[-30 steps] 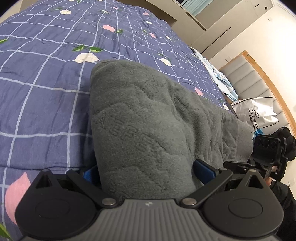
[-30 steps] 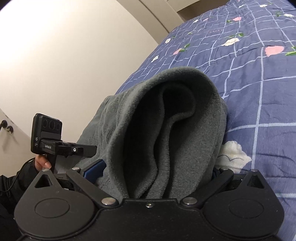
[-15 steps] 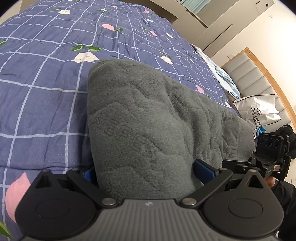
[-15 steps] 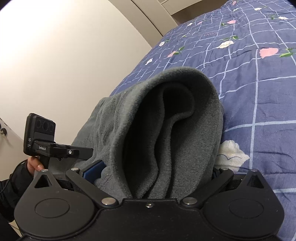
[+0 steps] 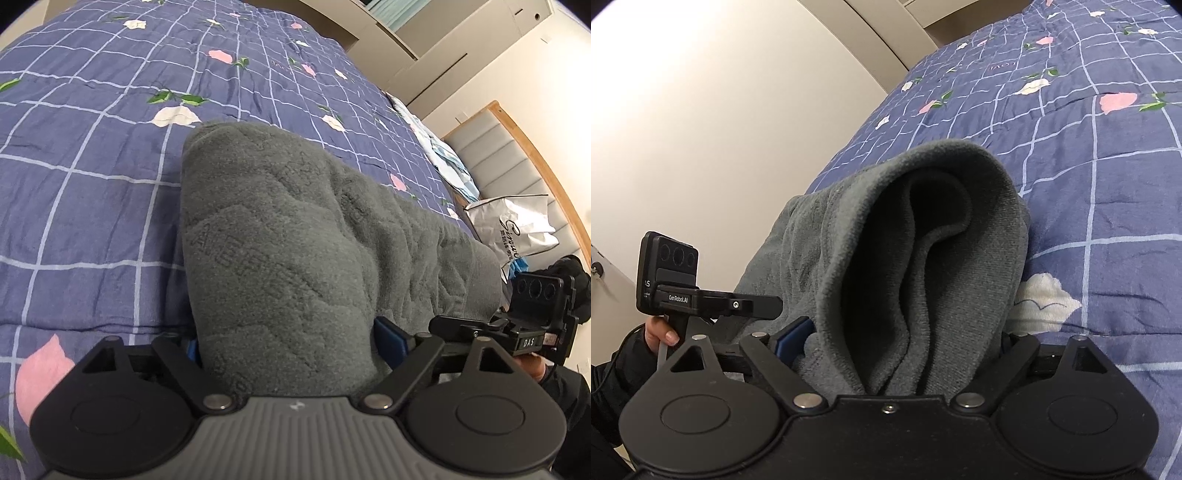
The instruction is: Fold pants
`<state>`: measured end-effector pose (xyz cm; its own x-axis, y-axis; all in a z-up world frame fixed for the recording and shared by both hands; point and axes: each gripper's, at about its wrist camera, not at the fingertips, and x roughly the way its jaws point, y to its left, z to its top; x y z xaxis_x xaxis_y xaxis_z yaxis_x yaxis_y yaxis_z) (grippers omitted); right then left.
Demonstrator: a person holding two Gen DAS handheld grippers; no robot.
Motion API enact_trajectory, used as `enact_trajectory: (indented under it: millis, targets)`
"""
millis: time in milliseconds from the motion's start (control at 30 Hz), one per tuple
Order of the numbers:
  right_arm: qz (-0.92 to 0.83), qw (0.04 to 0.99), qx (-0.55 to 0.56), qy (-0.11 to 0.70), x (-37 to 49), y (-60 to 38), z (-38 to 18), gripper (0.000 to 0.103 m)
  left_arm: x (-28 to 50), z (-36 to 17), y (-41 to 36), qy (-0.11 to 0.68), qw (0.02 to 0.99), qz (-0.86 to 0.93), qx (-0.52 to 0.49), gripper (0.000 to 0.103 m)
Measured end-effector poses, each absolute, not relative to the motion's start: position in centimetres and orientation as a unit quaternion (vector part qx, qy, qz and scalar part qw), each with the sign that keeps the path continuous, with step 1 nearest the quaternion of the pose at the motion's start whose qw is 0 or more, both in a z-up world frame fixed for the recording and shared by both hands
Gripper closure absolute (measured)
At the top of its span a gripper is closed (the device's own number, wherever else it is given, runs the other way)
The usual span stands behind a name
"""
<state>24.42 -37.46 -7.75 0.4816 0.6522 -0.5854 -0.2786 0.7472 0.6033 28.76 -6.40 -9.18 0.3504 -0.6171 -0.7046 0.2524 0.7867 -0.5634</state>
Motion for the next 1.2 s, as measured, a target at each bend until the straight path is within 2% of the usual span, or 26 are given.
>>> enact_trajectory:
  millis: [200, 367, 567, 900, 1033, 1200]
  targets:
    - [0.259, 0.849, 0.216, 0.407, 23.6, -37.1, -6.9, 0.035, 28.2, -7.6, -6.6, 0.494, 0.809, -0.267, -0.174, 0.03]
    - [0.265, 0.856, 0.208, 0.392, 22.7, -36.3, -4.9, 0.047, 27.9, -6.0, -6.1, 0.496, 0.803, -0.275, -0.184, 0.037]
    - [0.289, 0.847, 0.217, 0.389, 22.1, -34.7, -2.3, 0.048, 26.8, -3.3, -4.4, 0.491, 0.81, -0.263, -0.184, 0.038]
    - [0.328, 0.835, 0.239, 0.371, 23.9, -28.1, 0.6, 0.048, 25.7, 1.5, 2.9, 0.464, 0.842, -0.211, -0.176, 0.038]
    - [0.337, 0.827, 0.248, 0.376, 25.5, -24.9, 0.2, 0.048, 26.1, 1.3, 5.8, 0.469, 0.845, -0.185, -0.179, 0.038]
    - [0.335, 0.813, 0.248, 0.407, 27.1, -21.8, -2.0, 0.047, 26.6, -1.9, 8.2, 0.49, 0.833, -0.164, -0.196, 0.038]
